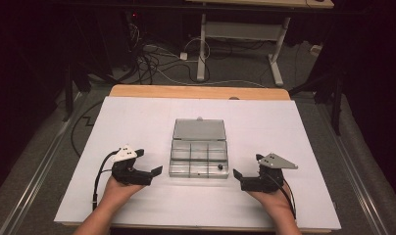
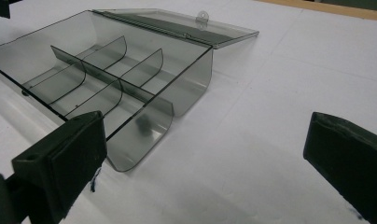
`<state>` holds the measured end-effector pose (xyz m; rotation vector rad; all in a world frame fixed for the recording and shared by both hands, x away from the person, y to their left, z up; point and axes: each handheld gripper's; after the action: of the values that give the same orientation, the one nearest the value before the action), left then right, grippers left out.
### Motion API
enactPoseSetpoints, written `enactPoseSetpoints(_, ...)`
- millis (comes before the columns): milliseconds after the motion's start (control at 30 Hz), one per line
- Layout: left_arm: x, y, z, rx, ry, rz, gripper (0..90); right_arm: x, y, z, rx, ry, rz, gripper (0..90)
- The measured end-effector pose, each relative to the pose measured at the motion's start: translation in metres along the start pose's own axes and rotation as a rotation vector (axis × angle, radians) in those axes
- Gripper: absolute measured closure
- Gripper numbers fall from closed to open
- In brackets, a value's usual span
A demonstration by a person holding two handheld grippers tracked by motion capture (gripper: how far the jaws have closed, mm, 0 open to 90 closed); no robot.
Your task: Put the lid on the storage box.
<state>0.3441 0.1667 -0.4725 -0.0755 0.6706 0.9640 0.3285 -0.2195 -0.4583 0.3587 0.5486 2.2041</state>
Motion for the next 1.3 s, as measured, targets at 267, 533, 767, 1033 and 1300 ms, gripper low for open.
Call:
enactPoseSetpoints(267,-0.011,-0.014,0.008,0.007,-0.003,-0.026,0.0,-0.007,-0.009,0.007,0.0,-0.017,-0.004,0.4)
enactPoseSetpoints(533,-0.012,-0.03,0.021,-0.001,0.019,-0.021,0.0,-0.009,-0.017,0.02,-0.005,-0.019,0.006,0.4)
enactPoseSetpoints(767,-0.013,-0.046,0.035,-0.005,0.053,-0.018,0.0,-0.012,-0.026,0.035,-0.013,-0.021,-0.003,0.4)
enactPoseSetpoints(1033,-0.01,-0.063,0.043,0.0,0.058,-0.006,0.0,-0.017,-0.042,0.048,0.0,-0.029,-0.001,0.4)
enactPoseSetpoints(1300,-0.005,-0.079,0.049,0.0,0.085,-0.008,0.0,-0.022,-0.06,0.054,0.017,-0.038,0.008,0.4)
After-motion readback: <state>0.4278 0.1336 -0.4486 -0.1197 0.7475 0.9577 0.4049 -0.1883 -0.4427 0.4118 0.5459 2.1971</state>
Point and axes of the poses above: each handheld gripper's, and its own axes: y roughly backward along the jaws, z roughly out of its top, x roughly to its left, and after that the axes turned 5 degrees about z, right-handed
